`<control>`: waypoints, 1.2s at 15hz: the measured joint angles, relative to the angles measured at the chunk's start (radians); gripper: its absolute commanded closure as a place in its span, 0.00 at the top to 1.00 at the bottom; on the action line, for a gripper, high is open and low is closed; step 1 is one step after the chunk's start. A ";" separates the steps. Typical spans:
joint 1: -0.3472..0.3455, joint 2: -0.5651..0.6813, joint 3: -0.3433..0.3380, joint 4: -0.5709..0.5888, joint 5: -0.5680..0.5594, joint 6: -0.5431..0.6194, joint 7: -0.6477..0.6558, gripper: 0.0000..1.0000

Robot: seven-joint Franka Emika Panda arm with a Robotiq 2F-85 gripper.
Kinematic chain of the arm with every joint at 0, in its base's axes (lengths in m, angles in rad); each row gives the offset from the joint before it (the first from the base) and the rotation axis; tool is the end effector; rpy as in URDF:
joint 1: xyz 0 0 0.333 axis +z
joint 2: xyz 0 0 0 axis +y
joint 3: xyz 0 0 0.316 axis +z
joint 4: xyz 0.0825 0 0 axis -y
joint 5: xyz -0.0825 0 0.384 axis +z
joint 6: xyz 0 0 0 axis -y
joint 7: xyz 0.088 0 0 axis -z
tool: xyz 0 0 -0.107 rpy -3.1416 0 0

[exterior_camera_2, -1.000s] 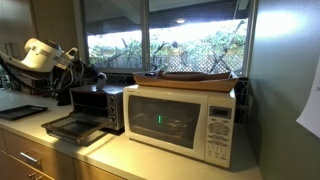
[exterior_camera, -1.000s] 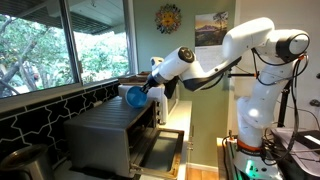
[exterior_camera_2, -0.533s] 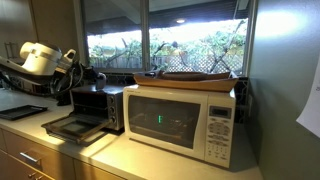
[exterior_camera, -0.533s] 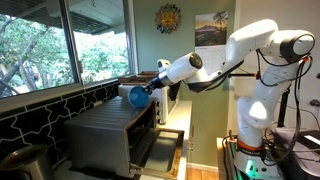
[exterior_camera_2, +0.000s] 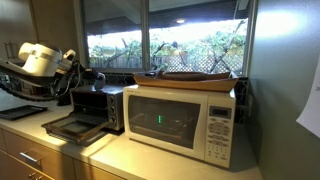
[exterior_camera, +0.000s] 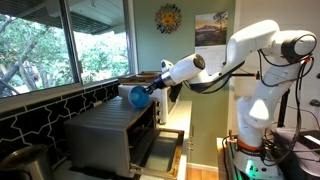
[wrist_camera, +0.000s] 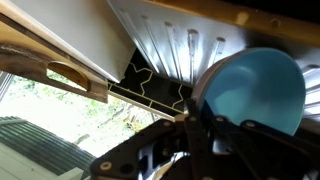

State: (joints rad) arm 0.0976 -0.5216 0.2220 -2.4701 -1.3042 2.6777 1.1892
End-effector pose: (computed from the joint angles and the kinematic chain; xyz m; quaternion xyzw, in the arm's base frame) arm 0.3991 0.1736 0.5318 0.8328 0.0730 0.5165 0.1854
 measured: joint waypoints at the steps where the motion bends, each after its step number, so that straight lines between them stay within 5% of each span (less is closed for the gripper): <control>1: 0.000 0.001 0.000 0.001 0.000 0.000 0.000 0.06; 9: -0.006 0.001 0.004 0.005 -0.074 0.001 0.002 0.01; 18: -0.022 0.001 0.008 0.030 -0.726 0.062 0.205 0.01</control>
State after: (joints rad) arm 0.0752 -0.5211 0.2299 -2.4404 -2.0307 2.7397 1.3940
